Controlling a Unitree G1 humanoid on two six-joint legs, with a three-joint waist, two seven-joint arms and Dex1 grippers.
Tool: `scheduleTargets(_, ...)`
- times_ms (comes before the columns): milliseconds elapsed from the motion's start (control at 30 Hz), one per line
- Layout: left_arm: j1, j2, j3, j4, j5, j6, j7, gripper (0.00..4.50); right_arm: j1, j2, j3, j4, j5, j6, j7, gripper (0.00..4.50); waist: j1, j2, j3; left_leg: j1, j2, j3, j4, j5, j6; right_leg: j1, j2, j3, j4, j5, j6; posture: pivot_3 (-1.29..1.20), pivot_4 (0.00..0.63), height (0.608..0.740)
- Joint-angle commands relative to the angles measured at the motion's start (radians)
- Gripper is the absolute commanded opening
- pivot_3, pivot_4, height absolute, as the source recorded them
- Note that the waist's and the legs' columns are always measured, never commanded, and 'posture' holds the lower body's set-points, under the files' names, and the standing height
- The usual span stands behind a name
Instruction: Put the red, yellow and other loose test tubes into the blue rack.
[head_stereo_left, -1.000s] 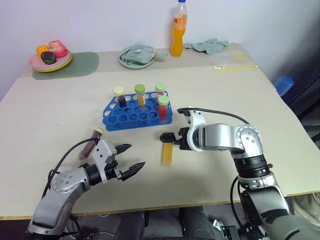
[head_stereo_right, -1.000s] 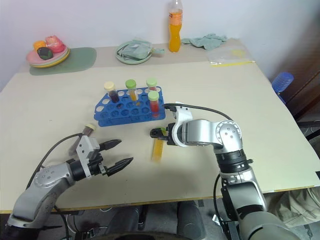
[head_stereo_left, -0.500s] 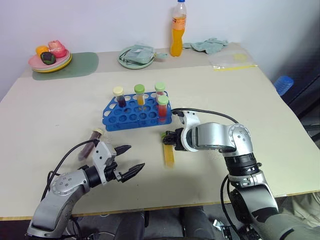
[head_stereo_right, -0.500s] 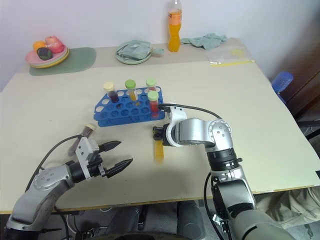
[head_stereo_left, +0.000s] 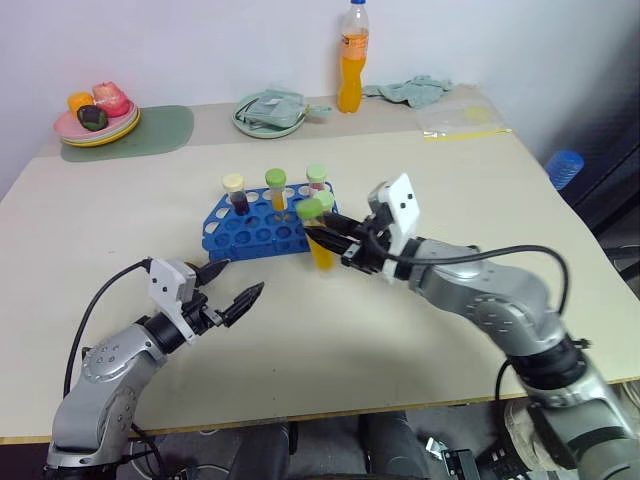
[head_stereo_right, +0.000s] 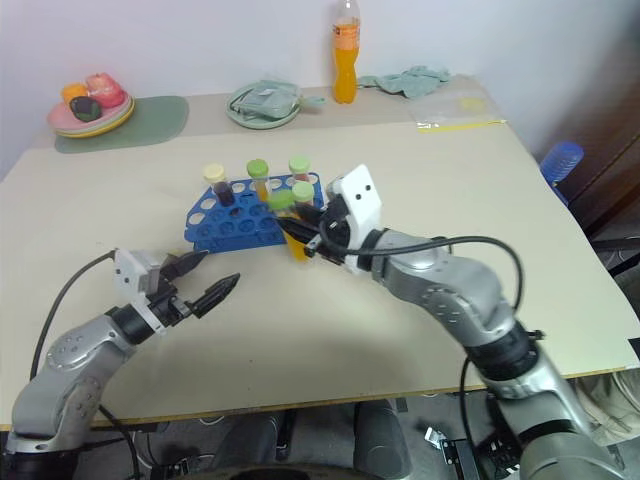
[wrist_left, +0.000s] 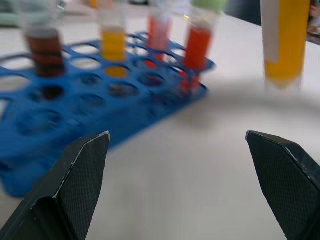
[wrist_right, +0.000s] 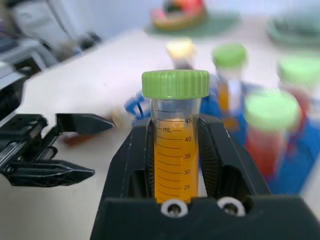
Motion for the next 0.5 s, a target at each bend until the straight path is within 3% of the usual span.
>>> scheduleTargets(33,-0.011,0.013,0.038,0.003,-0.006,0.004,0.012,4.5,-0.048,0.141,0.027,0.122,-0.201,-0.246,0.086,0.88,0.002,0.0,0.0,0.0,0.0,-0.001,0.0,0.0,0.0,0.0,0.0,0.0,0.0,0.0,0.0,0.0,0.15,0.74)
scheduleTargets(233,-0.007,0.031,0.084,0.008,-0.01,0.01,0.026,4.5,-0.109,0.326,0.041,0.464,-0.477,-0.508,0.086,0.88,0.008,0.0,0.0,0.0,-0.001,-0.004,-0.001,0.002,-0.004,0.0,-0.001,0.001,0.0,0.0,0.0,0.0,0.15,0.74)
scheduleTargets(500,0.026,0.03,0.111,-0.019,-0.014,0.01,0.037,4.5,-0.109,0.413,-0.03,0.666,-0.608,-0.654,0.069,0.88,0.004,0.0,0.0,0.0,-0.001,-0.004,-0.003,0.002,-0.005,-0.001,-0.001,0.001,0.0,0.0,-0.001,0.0,0.15,0.74)
